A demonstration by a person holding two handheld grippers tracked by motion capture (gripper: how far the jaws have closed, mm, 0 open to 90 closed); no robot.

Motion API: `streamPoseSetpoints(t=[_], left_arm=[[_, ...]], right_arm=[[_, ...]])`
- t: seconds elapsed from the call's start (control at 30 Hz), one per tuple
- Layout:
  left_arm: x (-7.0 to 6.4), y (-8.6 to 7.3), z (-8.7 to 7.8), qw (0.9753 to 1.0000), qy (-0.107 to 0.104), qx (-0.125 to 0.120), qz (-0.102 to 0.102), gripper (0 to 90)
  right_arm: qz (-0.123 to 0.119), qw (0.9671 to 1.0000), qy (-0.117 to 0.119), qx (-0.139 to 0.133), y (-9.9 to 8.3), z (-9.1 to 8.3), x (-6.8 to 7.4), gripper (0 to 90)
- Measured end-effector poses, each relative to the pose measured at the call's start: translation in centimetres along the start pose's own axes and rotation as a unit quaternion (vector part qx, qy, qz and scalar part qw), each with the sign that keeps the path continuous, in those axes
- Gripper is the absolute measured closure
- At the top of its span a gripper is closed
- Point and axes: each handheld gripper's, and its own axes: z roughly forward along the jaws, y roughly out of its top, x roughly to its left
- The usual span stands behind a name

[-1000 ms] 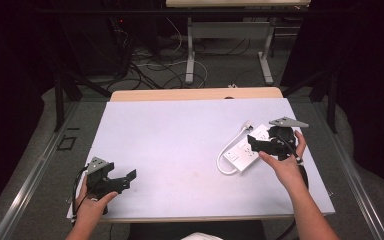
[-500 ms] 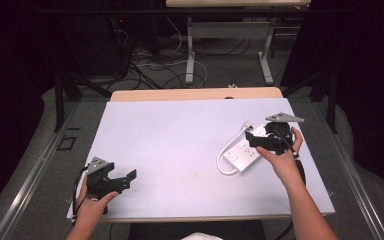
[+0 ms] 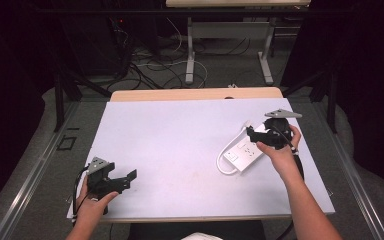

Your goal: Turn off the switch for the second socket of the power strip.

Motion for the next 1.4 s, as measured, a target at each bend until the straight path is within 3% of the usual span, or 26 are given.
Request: streamPoseSetpoints(t=[0.33,0.73,1.03,1.4], left_arm=[[0.0,0.0,0.0,1.0,0.0,0.0,0.0,5.5],[0.0,0.0,0.1,1.0,0.0,0.001,0.0,5.9],[0.1,0.0,0.1,1.0,0.0,0.002,0.001,6.2],[0.1,0.0,0.1,1.0,0.001,0.003,0.0,6.4]], right_arm=[[0.023,0.9988,0.012,0.041,0.4,1.9,-1.6,32.1],[0.016,0.9951,0.019,0.096,0.8,3.4,-2.1,33.2],[-0.006,0.9941,0.022,0.106,1.7,3.9,-2.4,36.2],[-0.008,0.9943,0.028,0.102,1.8,4.7,-2.9,36.4]])
